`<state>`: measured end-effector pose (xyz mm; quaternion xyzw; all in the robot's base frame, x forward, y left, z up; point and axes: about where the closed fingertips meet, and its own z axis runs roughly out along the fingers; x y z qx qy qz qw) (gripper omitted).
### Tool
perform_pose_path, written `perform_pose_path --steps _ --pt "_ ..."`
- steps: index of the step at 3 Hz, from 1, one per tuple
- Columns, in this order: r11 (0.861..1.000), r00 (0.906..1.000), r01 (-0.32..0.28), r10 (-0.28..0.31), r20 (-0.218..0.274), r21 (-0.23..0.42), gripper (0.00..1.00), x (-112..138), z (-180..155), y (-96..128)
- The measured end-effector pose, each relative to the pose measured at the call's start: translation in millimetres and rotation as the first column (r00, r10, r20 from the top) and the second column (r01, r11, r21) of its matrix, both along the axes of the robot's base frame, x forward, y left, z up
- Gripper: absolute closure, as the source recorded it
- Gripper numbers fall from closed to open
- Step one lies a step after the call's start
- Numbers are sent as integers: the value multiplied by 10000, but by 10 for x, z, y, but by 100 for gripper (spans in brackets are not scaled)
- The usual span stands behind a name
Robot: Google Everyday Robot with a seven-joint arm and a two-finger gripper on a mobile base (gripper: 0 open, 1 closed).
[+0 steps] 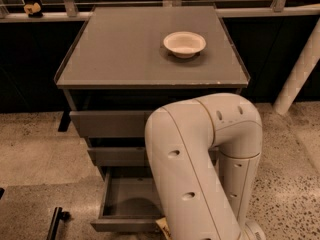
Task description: Pick brown chip bag from bottom drawer and place on counter
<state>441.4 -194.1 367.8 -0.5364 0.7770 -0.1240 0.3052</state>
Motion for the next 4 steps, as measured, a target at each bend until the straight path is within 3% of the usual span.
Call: perform_pose_path --steps 1,2,3,4 --pt "9998 9959 53 -37 904 -169 100 33 508 -56" --pt "9993 9833 274 -224 1808 -255 100 -10 995 -205" --pt "9974 9578 724 -699 2787 14 100 -83 1726 -496" --pt "9978 9621 669 -648 2650 9 100 -43 1668 -454"
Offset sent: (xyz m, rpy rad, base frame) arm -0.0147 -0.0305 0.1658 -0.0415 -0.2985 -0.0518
